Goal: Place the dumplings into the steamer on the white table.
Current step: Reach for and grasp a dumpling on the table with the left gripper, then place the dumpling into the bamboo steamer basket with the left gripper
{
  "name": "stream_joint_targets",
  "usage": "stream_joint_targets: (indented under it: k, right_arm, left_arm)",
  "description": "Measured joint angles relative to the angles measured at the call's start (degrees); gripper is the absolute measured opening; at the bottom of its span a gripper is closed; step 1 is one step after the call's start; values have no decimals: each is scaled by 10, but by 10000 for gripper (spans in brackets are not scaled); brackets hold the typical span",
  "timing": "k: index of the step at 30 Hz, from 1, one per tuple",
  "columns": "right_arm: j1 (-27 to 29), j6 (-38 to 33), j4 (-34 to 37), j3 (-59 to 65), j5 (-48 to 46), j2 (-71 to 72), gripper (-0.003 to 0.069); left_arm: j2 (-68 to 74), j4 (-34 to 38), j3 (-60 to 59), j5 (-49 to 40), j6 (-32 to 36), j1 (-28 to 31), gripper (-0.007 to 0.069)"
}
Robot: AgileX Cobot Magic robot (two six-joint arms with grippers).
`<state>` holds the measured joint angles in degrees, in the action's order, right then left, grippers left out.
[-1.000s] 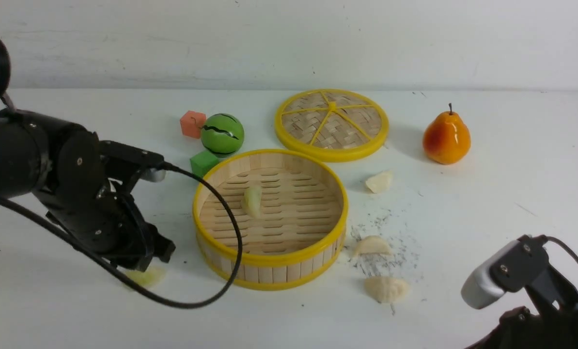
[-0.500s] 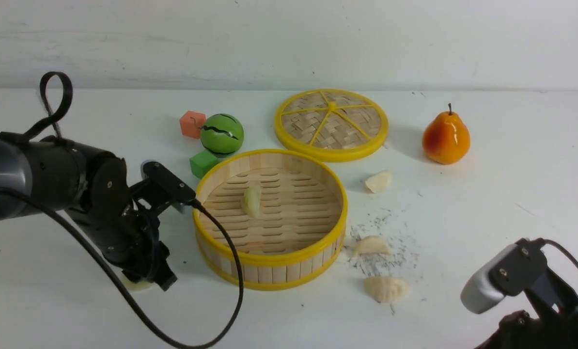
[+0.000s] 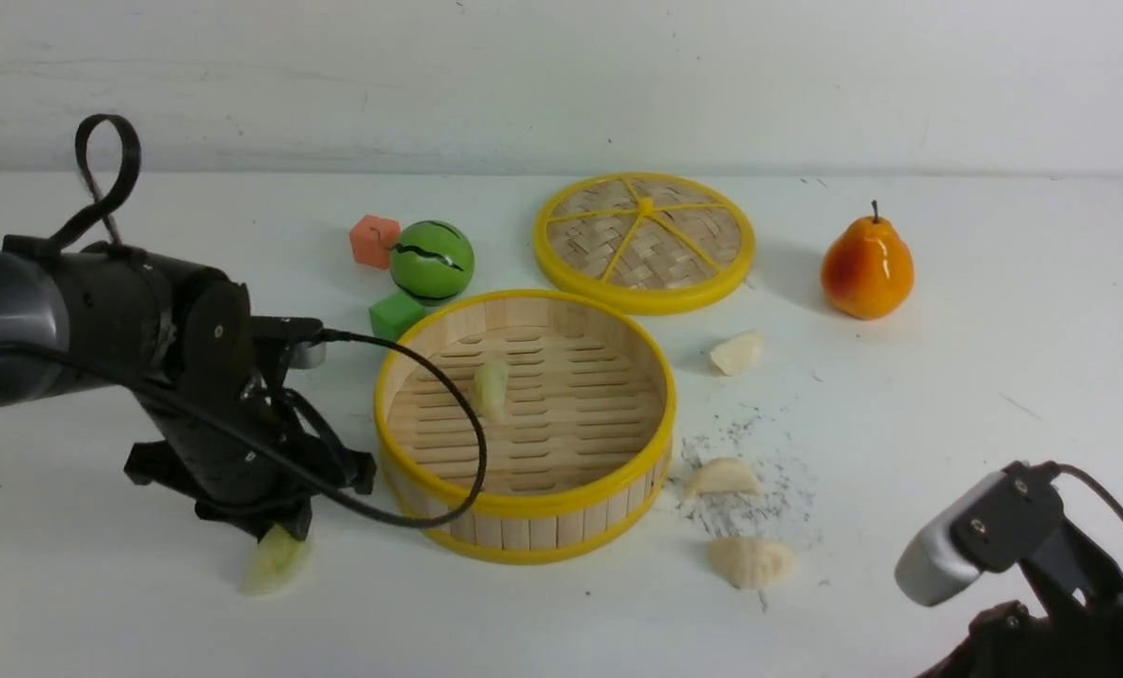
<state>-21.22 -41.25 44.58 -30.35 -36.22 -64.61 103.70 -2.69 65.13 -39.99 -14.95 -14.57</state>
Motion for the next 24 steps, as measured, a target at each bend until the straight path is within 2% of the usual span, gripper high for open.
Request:
stream_joint_targets:
  k: [6, 10, 13, 14, 16, 18, 24]
  right_arm:
    - [0, 0, 0, 0, 1, 0, 72]
    - [0, 0, 0, 0, 8, 0, 72]
    - [0, -3, 0, 0, 14, 0, 75]
    - [0, -3, 0, 0, 14, 0, 75]
    - [0, -7, 0, 0, 14, 0, 76]
    - [0, -9, 0, 0, 13, 0, 76]
    - [0, -11, 0, 0, 3, 0, 76]
  left_arm:
    - [-13, 47, 74, -81, 38, 0, 143]
    - [-30, 152, 148, -86, 81, -5, 140]
    - [-13, 230, 206, -50, 110, -42, 139]
    - [-13, 230, 206, -47, 110, -42, 139]
    - [24, 235, 239, 1, 103, -80, 135]
    - [65, 222, 264, 35, 73, -98, 134]
    - [170, 172, 303, 74, -25, -103, 131]
